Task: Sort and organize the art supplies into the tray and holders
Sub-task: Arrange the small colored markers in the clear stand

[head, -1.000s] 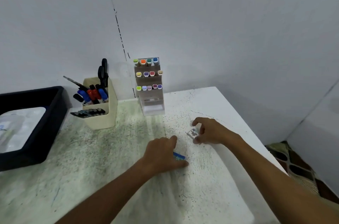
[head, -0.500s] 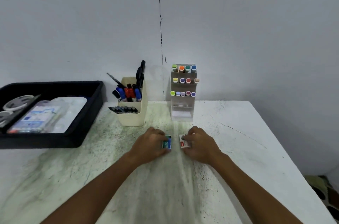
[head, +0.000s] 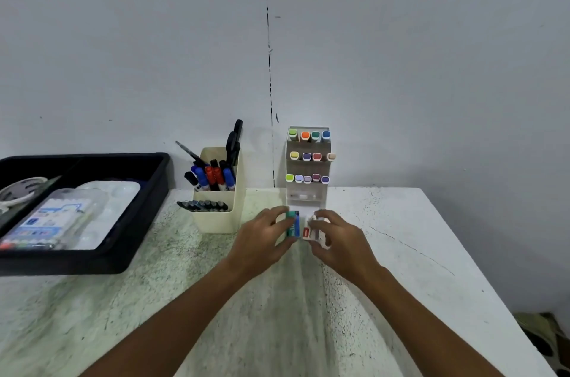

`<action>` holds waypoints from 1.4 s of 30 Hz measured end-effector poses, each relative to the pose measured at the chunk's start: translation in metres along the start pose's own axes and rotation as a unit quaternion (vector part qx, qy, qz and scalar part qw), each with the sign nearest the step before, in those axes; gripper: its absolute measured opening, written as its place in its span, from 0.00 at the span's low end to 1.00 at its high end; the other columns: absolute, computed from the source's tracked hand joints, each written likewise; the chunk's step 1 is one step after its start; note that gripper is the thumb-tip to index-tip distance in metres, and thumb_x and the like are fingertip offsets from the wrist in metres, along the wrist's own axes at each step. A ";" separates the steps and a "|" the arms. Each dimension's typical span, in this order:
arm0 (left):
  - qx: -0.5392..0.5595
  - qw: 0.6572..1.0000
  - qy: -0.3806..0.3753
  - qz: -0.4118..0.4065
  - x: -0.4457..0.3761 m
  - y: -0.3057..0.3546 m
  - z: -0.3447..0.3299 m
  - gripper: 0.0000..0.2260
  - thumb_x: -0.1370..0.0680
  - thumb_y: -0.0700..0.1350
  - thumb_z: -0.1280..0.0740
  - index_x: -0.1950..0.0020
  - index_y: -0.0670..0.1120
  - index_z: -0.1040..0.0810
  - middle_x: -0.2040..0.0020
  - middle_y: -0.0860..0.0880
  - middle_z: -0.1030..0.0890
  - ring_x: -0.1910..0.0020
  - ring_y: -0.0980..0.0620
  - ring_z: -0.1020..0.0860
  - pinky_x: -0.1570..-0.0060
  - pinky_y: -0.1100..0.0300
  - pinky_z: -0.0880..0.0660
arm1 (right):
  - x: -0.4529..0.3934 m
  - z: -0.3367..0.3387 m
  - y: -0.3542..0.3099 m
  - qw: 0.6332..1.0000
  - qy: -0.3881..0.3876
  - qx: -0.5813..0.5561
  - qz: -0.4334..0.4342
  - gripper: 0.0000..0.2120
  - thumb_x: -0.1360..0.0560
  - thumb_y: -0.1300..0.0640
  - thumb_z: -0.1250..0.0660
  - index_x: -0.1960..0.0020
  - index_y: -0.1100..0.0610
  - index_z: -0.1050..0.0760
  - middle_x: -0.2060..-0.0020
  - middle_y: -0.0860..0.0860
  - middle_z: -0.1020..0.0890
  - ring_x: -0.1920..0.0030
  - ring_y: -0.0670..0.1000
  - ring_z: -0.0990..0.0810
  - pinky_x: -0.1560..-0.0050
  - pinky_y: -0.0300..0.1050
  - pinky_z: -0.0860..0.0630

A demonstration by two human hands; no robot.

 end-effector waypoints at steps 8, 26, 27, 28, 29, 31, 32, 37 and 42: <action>-0.083 0.996 -0.003 -0.028 -0.041 0.002 0.002 0.14 0.34 0.46 0.21 0.51 0.44 0.16 0.47 0.42 0.17 0.58 0.45 0.17 0.68 0.57 0.21 | -0.032 0.005 0.011 0.997 0.057 0.040 0.011 0.17 0.33 0.58 0.23 0.45 0.58 0.18 0.40 0.58 0.20 0.65 0.55 0.15 0.65 0.46 0.19; -0.001 0.996 0.086 -0.005 -0.049 -0.015 0.005 0.06 0.29 0.45 0.29 0.57 0.43 0.17 0.57 0.48 0.17 0.65 0.49 0.19 0.70 0.59 0.22 | -0.039 0.013 0.008 0.986 0.155 0.000 0.058 0.14 0.24 0.55 0.39 0.48 0.59 0.17 0.49 0.53 0.15 0.64 0.52 0.15 0.65 0.42 0.18; 0.004 0.996 0.090 -0.001 -0.045 -0.016 0.007 0.06 0.29 0.45 0.29 0.56 0.43 0.17 0.57 0.49 0.17 0.65 0.50 0.19 0.70 0.60 0.23 | -0.035 0.015 0.007 0.985 0.163 -0.008 0.062 0.13 0.24 0.56 0.38 0.50 0.60 0.17 0.51 0.53 0.15 0.65 0.51 0.16 0.65 0.40 0.19; 0.010 0.996 0.094 0.004 -0.042 -0.016 0.010 0.07 0.29 0.46 0.28 0.56 0.43 0.17 0.58 0.49 0.17 0.66 0.51 0.20 0.69 0.62 0.24 | -0.032 0.017 0.007 0.984 0.167 -0.017 0.061 0.11 0.25 0.57 0.35 0.50 0.60 0.17 0.52 0.53 0.14 0.66 0.50 0.16 0.65 0.38 0.20; 0.016 0.995 0.097 0.011 -0.037 -0.017 0.012 0.07 0.29 0.46 0.28 0.56 0.44 0.17 0.58 0.50 0.17 0.68 0.52 0.21 0.69 0.65 0.26 | -0.028 0.020 0.008 0.984 0.169 -0.028 0.058 0.09 0.27 0.58 0.33 0.51 0.60 0.17 0.54 0.52 0.14 0.67 0.49 0.17 0.65 0.37 0.20; 0.023 0.994 0.105 0.028 -0.029 -0.019 0.018 0.09 0.30 0.48 0.27 0.55 0.44 0.17 0.58 0.51 0.17 0.69 0.54 0.22 0.68 0.68 0.31 | -0.023 0.024 0.014 0.984 0.165 -0.048 0.047 0.07 0.29 0.60 0.31 0.52 0.60 0.17 0.56 0.51 0.15 0.69 0.46 0.19 0.67 0.38 0.20; 0.028 0.993 0.109 0.038 -0.025 -0.020 0.022 0.10 0.29 0.49 0.28 0.55 0.44 0.17 0.59 0.51 0.17 0.70 0.55 0.23 0.68 0.69 0.32 | -0.021 0.026 0.019 0.984 0.162 -0.057 0.037 0.07 0.29 0.61 0.31 0.53 0.59 0.17 0.56 0.51 0.15 0.70 0.45 0.20 0.68 0.39 0.21; 0.083 0.983 0.137 0.095 -0.025 -0.024 0.053 0.15 0.27 0.53 0.32 0.51 0.43 0.17 0.57 0.51 0.17 0.66 0.60 0.24 0.66 0.71 0.29 | -0.024 0.051 0.048 0.973 0.174 -0.137 -0.064 0.09 0.29 0.61 0.35 0.53 0.58 0.18 0.56 0.49 0.17 0.66 0.42 0.22 0.66 0.36 0.26; 0.247 0.932 0.145 0.224 -0.055 -0.044 0.077 0.08 0.24 0.43 0.31 0.45 0.45 0.19 0.49 0.51 0.18 0.52 0.62 0.23 0.61 0.70 0.25 | -0.060 0.097 0.046 0.942 0.213 -0.239 -0.096 0.10 0.25 0.69 0.35 0.50 0.58 0.20 0.54 0.50 0.18 0.57 0.38 0.22 0.65 0.31 0.28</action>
Point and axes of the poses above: each hand's wrist, its own x-axis away from the middle knuckle, its own z-axis out of the back of the hand, y = z × x, the point moved 8 cm from there along -x, towards the middle knuckle
